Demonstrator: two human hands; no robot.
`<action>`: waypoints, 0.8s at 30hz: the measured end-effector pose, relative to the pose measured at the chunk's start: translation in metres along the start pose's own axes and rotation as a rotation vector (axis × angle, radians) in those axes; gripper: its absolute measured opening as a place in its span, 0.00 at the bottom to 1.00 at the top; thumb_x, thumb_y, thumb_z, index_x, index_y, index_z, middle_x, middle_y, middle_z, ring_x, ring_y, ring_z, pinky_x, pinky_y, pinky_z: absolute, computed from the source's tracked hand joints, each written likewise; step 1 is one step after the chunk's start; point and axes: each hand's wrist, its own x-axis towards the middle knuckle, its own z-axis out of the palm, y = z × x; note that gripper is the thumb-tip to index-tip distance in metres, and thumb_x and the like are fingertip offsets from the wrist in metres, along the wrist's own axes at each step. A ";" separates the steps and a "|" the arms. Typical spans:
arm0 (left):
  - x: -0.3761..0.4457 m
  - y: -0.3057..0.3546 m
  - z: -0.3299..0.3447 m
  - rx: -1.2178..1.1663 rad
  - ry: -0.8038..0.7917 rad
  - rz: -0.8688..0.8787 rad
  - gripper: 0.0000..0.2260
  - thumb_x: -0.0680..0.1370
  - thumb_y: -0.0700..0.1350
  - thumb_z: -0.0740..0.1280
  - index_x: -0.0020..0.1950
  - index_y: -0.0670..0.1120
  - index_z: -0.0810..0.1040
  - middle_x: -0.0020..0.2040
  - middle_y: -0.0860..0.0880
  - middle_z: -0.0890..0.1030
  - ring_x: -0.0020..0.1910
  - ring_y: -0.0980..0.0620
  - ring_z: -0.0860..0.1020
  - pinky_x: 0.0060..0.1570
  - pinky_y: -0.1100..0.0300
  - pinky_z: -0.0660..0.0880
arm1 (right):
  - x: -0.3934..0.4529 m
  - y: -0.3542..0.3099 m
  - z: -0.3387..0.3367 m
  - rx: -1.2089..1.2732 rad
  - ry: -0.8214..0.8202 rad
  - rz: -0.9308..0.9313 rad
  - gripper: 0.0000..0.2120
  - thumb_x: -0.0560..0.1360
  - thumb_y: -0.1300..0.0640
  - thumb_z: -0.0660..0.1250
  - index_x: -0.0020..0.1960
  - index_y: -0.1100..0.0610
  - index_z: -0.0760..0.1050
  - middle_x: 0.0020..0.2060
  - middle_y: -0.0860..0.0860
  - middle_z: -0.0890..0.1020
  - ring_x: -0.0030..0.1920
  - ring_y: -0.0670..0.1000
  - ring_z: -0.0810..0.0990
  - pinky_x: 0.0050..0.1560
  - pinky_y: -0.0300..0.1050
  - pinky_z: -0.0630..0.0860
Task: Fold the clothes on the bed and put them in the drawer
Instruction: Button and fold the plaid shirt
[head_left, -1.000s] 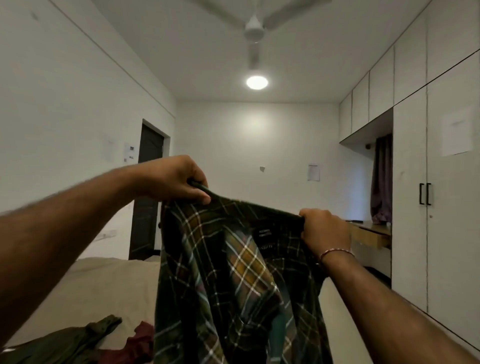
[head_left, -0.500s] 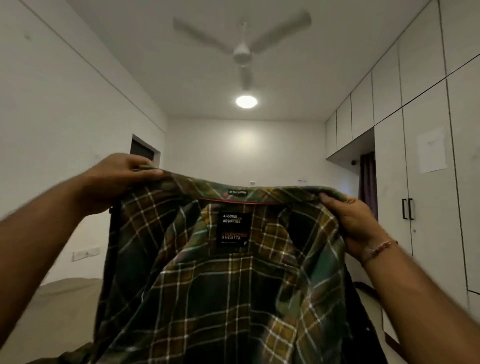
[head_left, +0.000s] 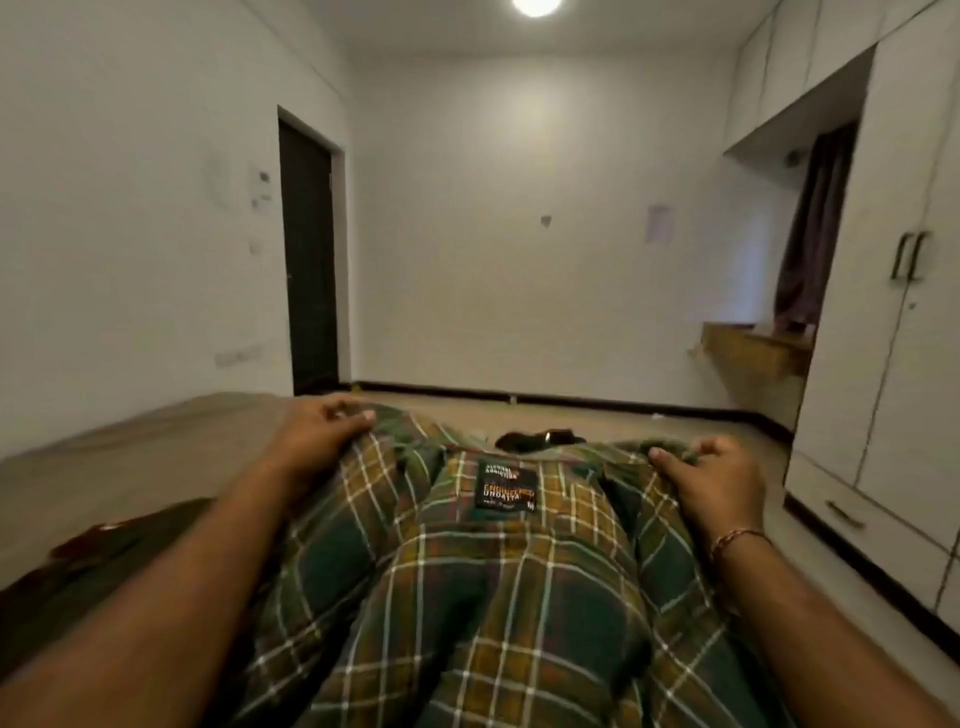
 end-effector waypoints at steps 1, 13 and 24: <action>-0.007 -0.040 0.020 0.064 0.116 -0.080 0.08 0.74 0.44 0.78 0.48 0.43 0.85 0.43 0.43 0.86 0.48 0.41 0.85 0.52 0.52 0.80 | -0.017 0.030 0.010 -0.059 -0.016 0.031 0.14 0.70 0.48 0.81 0.44 0.54 0.79 0.41 0.53 0.84 0.46 0.58 0.83 0.53 0.54 0.80; -0.137 -0.224 0.145 0.444 0.257 -0.182 0.07 0.78 0.44 0.72 0.55 0.46 0.87 0.49 0.47 0.87 0.49 0.47 0.83 0.48 0.58 0.74 | -0.199 0.231 0.044 -0.220 -0.063 0.357 0.07 0.75 0.53 0.75 0.48 0.57 0.86 0.37 0.52 0.83 0.42 0.57 0.82 0.47 0.48 0.78; -0.182 -0.152 0.160 -0.090 0.166 -0.321 0.05 0.81 0.46 0.71 0.50 0.49 0.88 0.46 0.56 0.88 0.49 0.58 0.85 0.55 0.58 0.81 | -0.221 0.121 0.025 -0.073 -0.280 0.416 0.03 0.74 0.51 0.77 0.45 0.50 0.85 0.37 0.45 0.86 0.40 0.46 0.84 0.44 0.46 0.82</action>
